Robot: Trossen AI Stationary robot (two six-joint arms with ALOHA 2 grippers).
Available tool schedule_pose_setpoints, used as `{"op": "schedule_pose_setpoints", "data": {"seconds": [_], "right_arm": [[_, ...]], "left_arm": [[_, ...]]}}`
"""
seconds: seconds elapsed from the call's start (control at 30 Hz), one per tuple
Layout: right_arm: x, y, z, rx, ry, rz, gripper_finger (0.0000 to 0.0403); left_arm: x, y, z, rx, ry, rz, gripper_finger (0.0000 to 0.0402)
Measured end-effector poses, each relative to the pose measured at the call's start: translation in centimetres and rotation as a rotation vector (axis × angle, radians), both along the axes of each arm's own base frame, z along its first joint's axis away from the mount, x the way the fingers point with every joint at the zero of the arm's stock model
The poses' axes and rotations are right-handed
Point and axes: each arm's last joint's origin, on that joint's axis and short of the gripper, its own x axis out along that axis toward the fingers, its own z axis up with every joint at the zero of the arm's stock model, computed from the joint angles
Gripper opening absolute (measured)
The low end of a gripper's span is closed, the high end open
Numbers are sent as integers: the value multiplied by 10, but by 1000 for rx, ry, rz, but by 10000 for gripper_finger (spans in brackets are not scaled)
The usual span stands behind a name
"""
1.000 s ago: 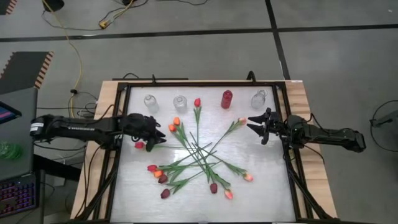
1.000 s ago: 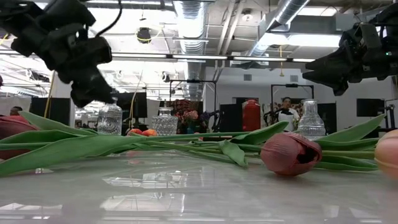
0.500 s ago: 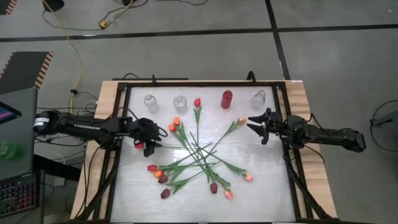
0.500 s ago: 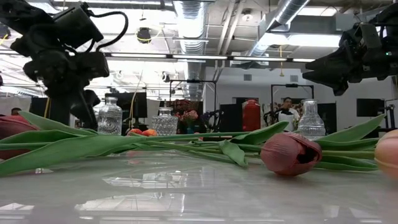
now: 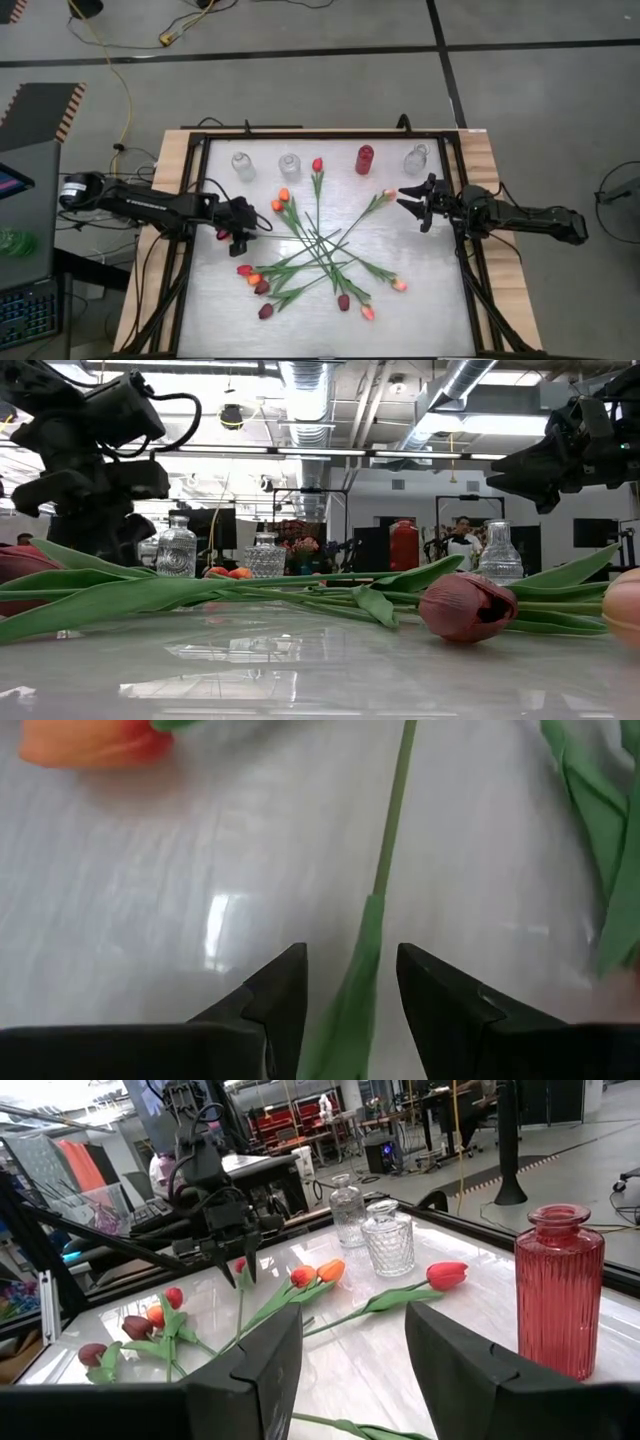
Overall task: Sort flowers into vase by color
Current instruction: Put the pink flower into the right transparent vase
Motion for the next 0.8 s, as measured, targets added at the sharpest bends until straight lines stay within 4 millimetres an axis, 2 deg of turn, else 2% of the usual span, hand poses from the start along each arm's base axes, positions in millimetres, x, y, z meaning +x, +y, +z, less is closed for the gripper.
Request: {"op": "schedule_pose_setpoints", "data": {"seconds": [0.23, 0.47, 0.57, 0.67, 0.8], "right_arm": [[0, 0, 0, 0, 0, 1, 207], [0, 0, 2, -1, -6, 1, 207], [-1, 0, 10, -4, -30, 1, 207], [-2, 0, 20, -9, -65, 1, 207], [-4, 1, 31, -14, -86, 1, 201]], "left_arm": [[2, -2, -8, 26, 58, -1, 118], [0, -1, -6, 32, 48, 10, 42], [-1, -2, -3, 17, 31, 13, 12], [1, -2, 2, 13, 22, 10, 8], [8, -2, 19, 26, 38, -4, 11]]}}
